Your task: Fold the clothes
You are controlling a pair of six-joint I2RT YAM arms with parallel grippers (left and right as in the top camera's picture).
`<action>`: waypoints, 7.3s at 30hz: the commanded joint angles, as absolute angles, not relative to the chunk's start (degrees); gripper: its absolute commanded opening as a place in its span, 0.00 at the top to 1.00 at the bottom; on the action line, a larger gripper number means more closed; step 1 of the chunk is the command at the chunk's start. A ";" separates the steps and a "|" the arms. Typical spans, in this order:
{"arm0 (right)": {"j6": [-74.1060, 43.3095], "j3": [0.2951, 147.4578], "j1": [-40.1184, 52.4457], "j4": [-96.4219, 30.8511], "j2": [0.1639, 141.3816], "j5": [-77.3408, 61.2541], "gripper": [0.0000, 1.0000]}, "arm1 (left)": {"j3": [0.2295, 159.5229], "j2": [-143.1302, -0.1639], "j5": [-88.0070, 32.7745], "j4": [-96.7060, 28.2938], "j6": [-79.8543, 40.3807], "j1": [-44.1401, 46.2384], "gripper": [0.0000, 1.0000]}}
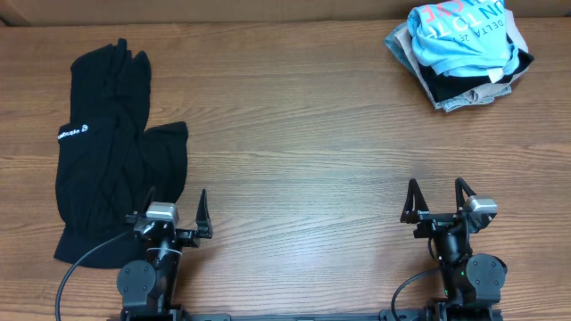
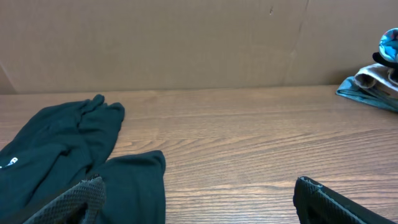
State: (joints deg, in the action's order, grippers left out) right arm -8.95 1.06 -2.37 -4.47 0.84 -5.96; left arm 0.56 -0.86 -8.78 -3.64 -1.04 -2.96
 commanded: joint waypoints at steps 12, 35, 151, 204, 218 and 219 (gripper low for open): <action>-8.93 0.45 -2.70 -4.14 0.16 -5.61 0.00 | 0.27 -0.25 -8.40 -3.62 0.23 -2.61 0.00; -8.93 0.45 -2.70 -4.14 0.16 -5.61 0.00 | 0.27 -0.25 -8.43 -3.62 0.23 -2.61 0.00; -19.81 67.92 30.35 -9.26 99.13 -6.72 0.10 | 86.19 -109.47 -11.25 -53.76 7.01 -5.19 0.23; -21.28 67.92 -6.44 -24.58 85.49 -15.86 0.34 | 105.91 -124.49 7.70 -54.17 16.32 46.48 0.80; -19.55 67.90 -7.33 -30.65 85.52 -19.29 0.28 | 112.57 -124.49 7.42 -71.83 -3.55 35.92 0.00; -19.53 67.90 -6.81 -31.18 85.52 -19.42 0.28 | 112.57 -124.49 7.42 -72.23 -4.69 34.00 0.00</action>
